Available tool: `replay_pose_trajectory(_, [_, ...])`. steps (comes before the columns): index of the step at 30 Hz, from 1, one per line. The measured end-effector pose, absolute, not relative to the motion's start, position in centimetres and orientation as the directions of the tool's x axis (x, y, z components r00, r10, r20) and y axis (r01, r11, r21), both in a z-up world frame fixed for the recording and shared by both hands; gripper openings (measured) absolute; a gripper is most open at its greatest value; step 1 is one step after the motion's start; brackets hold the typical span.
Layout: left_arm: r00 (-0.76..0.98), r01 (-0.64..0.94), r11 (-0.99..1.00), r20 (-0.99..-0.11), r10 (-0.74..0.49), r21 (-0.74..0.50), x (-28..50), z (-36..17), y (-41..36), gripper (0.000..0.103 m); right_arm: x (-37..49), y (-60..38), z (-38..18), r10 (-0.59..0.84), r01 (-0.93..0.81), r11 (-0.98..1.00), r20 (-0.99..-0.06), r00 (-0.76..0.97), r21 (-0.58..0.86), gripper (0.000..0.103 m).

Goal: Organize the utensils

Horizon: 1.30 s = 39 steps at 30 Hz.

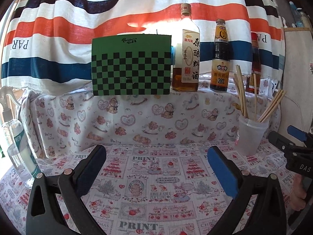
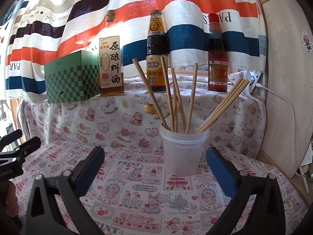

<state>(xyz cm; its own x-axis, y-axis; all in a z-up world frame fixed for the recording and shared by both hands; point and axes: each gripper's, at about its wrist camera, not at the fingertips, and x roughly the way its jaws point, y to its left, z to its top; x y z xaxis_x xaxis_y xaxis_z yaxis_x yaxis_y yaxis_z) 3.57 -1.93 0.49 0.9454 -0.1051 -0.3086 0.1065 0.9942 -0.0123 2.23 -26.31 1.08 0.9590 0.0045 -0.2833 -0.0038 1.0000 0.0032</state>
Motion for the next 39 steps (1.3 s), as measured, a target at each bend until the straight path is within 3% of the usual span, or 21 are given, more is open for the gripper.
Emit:
replay_pose_trajectory(11, [0.961,0.077,0.997,-0.267,-0.069,0.018,2.6,0.8,-2.4,0.103,2.2,-26.1,1.1,0.006,-0.008,1.0,-0.284,0.959,-0.004,0.103])
replay_pose_trajectory(39, [0.957,0.087,0.996,-0.28,-0.081,0.009,2.8,0.6,-2.4,0.103,2.2,-26.2,1.1,0.005,-0.006,1.0,-0.285,0.959,-0.003,0.103])
